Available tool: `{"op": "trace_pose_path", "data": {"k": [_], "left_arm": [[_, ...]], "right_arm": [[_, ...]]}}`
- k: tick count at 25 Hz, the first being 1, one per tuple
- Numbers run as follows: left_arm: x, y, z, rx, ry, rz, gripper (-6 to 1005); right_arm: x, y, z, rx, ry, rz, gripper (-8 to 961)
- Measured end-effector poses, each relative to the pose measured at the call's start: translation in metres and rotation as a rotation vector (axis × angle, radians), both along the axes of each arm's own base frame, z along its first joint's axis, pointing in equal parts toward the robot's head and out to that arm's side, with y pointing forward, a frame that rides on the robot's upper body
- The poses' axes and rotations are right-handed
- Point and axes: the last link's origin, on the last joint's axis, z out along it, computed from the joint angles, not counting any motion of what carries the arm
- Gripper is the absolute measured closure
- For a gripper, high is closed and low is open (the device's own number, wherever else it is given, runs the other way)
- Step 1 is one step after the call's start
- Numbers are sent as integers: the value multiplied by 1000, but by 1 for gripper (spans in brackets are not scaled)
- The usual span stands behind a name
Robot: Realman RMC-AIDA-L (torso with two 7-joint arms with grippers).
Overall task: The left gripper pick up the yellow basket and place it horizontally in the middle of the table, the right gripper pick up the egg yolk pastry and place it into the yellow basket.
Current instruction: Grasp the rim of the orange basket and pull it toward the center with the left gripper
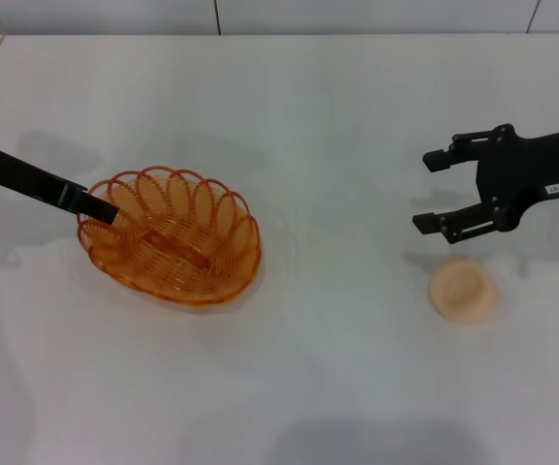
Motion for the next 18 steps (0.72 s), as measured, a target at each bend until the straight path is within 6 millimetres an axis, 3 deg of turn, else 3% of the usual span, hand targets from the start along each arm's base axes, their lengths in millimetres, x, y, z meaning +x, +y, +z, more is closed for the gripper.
{"op": "trace_pose_path", "data": {"k": [7,12,18], "left_arm": [[1,0,-1,-3,2,-3,615],[2,1,-1,-1,1,0,847],[4,1,-2,3,-14,4,894]], "right_arm": [[0,1,-1,7,1,-1,124],[-1,1,-2,7,2,1,124],[-2,2,-1,11,4,2,123]]}}
